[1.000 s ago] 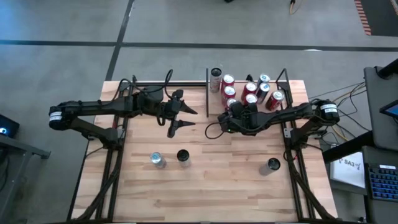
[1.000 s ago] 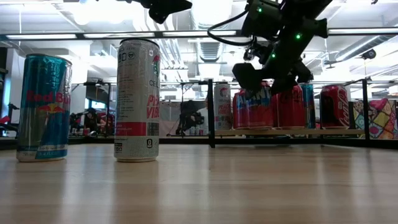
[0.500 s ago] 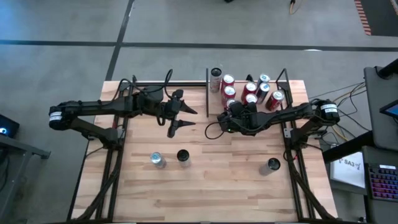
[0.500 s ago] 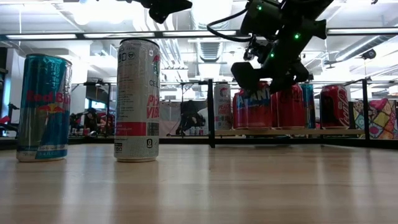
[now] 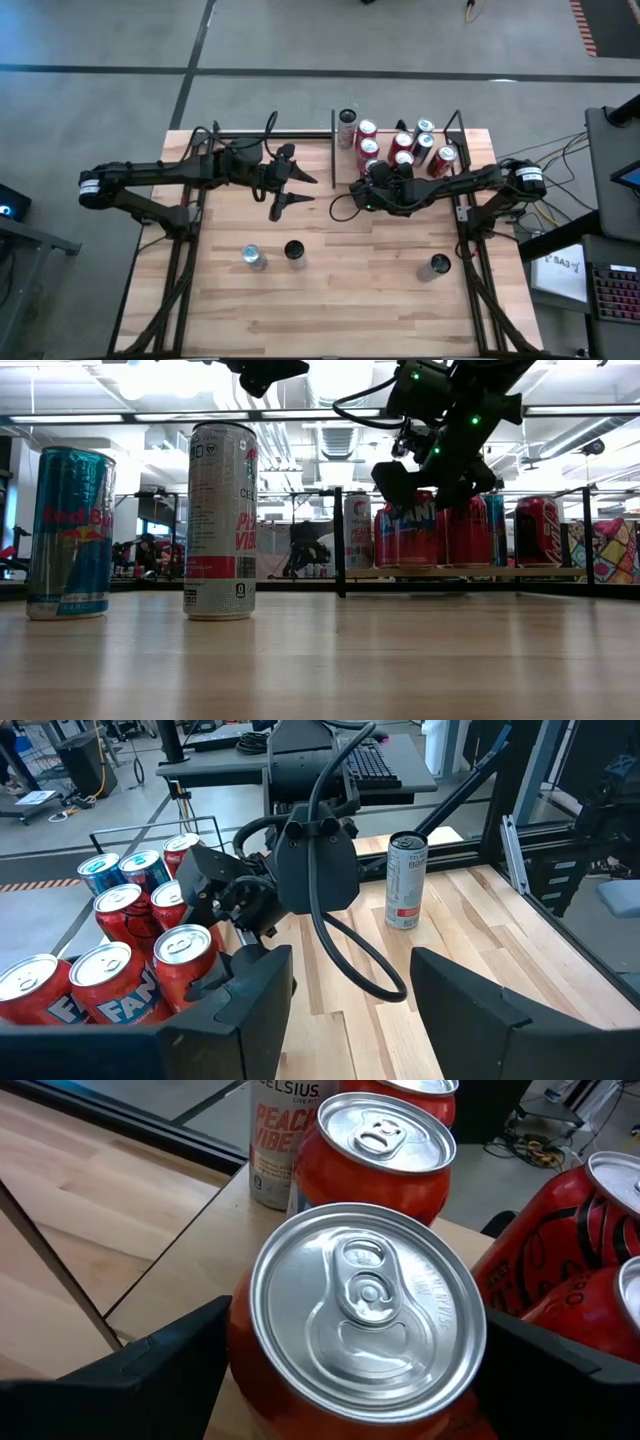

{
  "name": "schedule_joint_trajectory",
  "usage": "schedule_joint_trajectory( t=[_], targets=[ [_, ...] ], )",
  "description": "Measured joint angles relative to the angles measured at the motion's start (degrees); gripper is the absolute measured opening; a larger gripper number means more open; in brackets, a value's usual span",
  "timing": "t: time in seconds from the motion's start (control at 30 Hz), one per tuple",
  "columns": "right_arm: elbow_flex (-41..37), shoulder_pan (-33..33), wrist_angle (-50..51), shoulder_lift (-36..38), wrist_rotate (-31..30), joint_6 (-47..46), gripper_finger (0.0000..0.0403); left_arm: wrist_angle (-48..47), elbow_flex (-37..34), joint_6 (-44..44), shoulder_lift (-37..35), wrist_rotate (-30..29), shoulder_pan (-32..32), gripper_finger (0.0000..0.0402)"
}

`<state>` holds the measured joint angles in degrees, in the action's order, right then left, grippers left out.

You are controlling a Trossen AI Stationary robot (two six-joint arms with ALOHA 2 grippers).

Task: Place canned beverage on shelf
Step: Put the orange soda can on the shelf aligned with the other orange soda cans

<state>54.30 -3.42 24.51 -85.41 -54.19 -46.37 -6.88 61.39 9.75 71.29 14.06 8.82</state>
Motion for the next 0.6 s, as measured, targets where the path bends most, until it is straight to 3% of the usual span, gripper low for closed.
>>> schedule_joint_trajectory(
  t=[0.6],
  targets=[
    [0.0,-1.62,-0.75,0.0,0.11,1.2,0.0348,0.05,0.0,0.01,0.0,-0.02,0.0,0.019]
  ],
)
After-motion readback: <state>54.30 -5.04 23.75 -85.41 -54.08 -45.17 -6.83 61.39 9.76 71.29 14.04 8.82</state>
